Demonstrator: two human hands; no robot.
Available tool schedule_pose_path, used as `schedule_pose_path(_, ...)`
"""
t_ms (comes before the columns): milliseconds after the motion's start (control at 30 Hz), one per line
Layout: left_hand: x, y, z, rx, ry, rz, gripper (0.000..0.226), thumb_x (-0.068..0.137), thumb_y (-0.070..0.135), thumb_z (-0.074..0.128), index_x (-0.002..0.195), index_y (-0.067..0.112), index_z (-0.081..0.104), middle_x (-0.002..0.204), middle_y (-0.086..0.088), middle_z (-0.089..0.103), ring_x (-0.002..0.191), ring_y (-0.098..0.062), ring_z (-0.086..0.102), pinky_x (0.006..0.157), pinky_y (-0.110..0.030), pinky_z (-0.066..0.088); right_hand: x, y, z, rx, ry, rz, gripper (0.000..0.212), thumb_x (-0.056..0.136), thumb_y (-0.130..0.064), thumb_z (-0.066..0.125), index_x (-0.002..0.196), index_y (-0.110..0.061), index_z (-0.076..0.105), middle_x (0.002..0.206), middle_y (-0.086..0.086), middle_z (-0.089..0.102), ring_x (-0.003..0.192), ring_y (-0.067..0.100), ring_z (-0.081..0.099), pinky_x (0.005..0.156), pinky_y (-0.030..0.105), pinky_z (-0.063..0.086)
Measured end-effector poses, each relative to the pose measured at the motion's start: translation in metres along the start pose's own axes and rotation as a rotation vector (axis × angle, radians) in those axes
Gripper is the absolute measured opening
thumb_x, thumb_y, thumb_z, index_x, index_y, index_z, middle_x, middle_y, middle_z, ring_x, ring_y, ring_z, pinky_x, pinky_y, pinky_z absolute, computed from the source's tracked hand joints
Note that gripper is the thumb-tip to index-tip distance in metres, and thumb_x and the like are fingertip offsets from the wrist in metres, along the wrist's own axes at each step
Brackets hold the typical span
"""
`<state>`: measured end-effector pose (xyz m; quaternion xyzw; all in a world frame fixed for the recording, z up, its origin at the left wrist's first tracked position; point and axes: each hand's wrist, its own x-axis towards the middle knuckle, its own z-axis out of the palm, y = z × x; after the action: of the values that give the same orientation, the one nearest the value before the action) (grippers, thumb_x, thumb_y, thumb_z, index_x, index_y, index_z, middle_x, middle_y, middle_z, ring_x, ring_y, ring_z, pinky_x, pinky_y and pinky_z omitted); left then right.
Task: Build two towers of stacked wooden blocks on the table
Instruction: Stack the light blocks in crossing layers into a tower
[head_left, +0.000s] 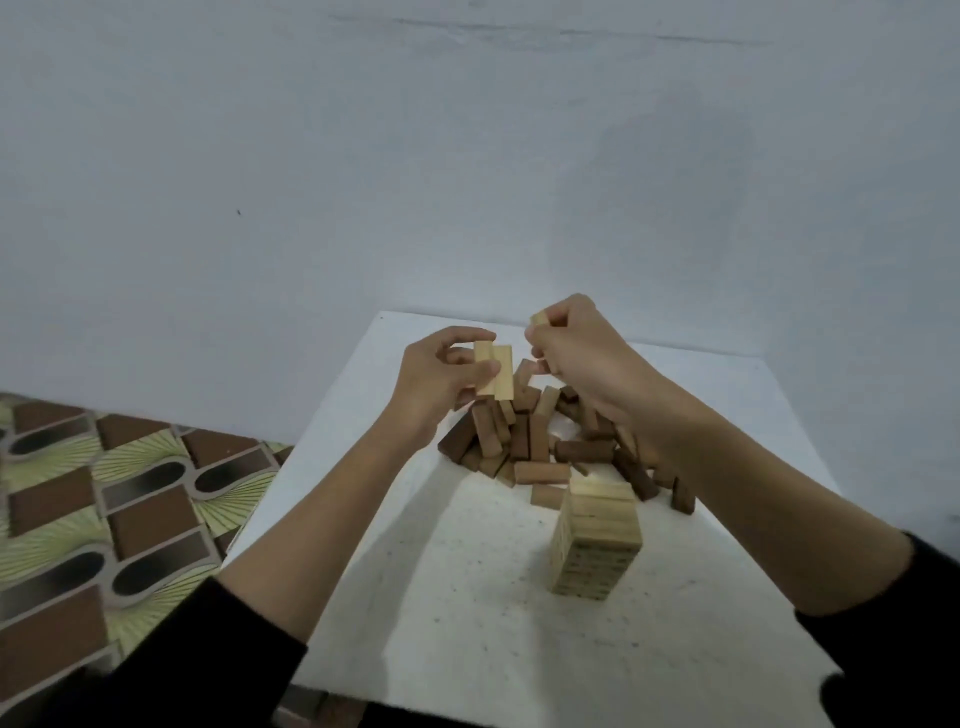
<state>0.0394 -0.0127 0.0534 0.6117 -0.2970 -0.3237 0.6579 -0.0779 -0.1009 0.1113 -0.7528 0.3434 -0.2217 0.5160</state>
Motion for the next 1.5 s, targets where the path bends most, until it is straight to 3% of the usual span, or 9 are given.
schedule_pose_path(133,-0.032,-0.022,-0.022,0.072,0.025,-0.030,0.028,0.078,-0.010,0.066,0.099,0.010,0.068,0.067,0.000,0.063,0.064,-0.012,0.061,0.069,-0.031,0.057,-0.037,-0.002,0.044,-0.081,0.060,-0.114,0.015,0.091,-0.005,0.045,0.078,0.000,0.052,0.075,0.015,0.051,0.069,0.019,0.047,0.061,0.020,0.042)
schedule_pose_path(267,-0.055,-0.044,-0.039,0.165,0.057,-0.047,0.022,0.076,-0.013,0.060,0.084,0.006,0.068,0.069,-0.014,0.059,0.065,-0.020,0.054,0.060,-0.028,0.055,-0.073,0.018,0.089,-0.045,0.030,-0.153,0.006,0.092,-0.009,0.055,0.087,-0.011,0.058,0.075,-0.011,0.058,0.066,-0.008,0.054,0.061,0.006,0.041)
schedule_pose_path(333,-0.062,-0.057,-0.046,0.228,0.086,-0.060,0.021,0.078,-0.013,0.059,0.082,0.005,0.068,0.066,-0.008,0.064,0.060,-0.013,0.056,0.053,-0.018,0.048,-0.081,0.036,0.109,-0.049,0.019,-0.116,0.005,0.094,-0.012,0.053,0.091,-0.012,0.057,0.083,-0.007,0.060,0.074,-0.003,0.054,0.064,0.010,0.041)
schedule_pose_path(433,-0.065,-0.081,-0.057,0.301,0.101,-0.092,0.031,0.074,-0.014,0.061,0.086,0.013,0.071,0.062,-0.007,0.062,0.058,-0.017,0.054,0.059,-0.029,0.049,-0.079,0.068,0.126,-0.179,0.057,-0.082,0.011,0.096,-0.010,0.048,0.104,-0.006,0.055,0.104,0.001,0.047,0.088,0.011,0.048,0.067,0.011,0.035)
schedule_pose_path(567,-0.064,-0.102,-0.062,0.461,0.085,-0.080,0.024,0.073,-0.002,0.071,0.086,0.018,0.071,0.063,0.006,0.060,0.054,-0.001,0.051,0.062,-0.021,0.047,-0.069,0.102,0.134,-0.265,0.066,0.033,0.013,0.096,-0.003,0.045,0.107,-0.004,0.051,0.107,0.001,0.035,0.093,0.015,0.045,0.076,0.015,0.031)
schedule_pose_path(867,-0.053,-0.119,-0.061,0.659,0.032,-0.037,0.025,0.077,0.008,0.073,0.101,0.016,0.068,0.095,-0.003,0.065,0.082,-0.013,0.054,0.066,-0.006,0.037,-0.056,0.136,0.138,-0.300,0.083,0.145,0.025,0.089,-0.004,0.052,0.114,-0.001,0.049,0.117,0.018,0.048,0.108,0.031,0.049,0.091,0.036,0.042)
schedule_pose_path(1100,-0.045,-0.126,-0.068,0.714,0.041,-0.029,0.031,0.076,0.012,0.077,0.106,0.007,0.069,0.105,0.000,0.046,0.091,-0.011,0.043,0.069,0.003,0.030,-0.055,0.144,0.144,-0.258,0.108,0.100,0.022,0.089,0.009,0.049,0.104,-0.007,0.047,0.107,0.001,0.038,0.078,0.007,0.039,0.059,0.005,0.039)
schedule_pose_path(1267,-0.052,-0.127,-0.073,0.645,0.037,-0.022,0.054,0.071,0.018,0.082,0.120,0.011,0.059,0.111,0.000,0.045,0.078,-0.004,0.046,0.067,-0.001,0.037,-0.057,0.148,0.142,-0.212,0.134,-0.021,0.024,0.091,0.004,0.049,0.114,0.000,0.052,0.114,0.007,0.044,0.100,0.016,0.047,0.071,0.011,0.038)
schedule_pose_path(1500,-0.057,-0.123,-0.089,0.673,-0.234,-0.005,0.083,0.067,0.014,0.084,0.138,0.022,0.040,0.127,0.007,0.046,0.088,-0.009,0.047,0.068,-0.006,0.039,-0.061,0.159,0.133,-0.234,-0.098,-0.133,0.066,0.078,0.010,0.055,0.138,-0.008,0.037,0.129,0.002,0.046,0.103,0.013,0.037,0.085,0.024,0.038)
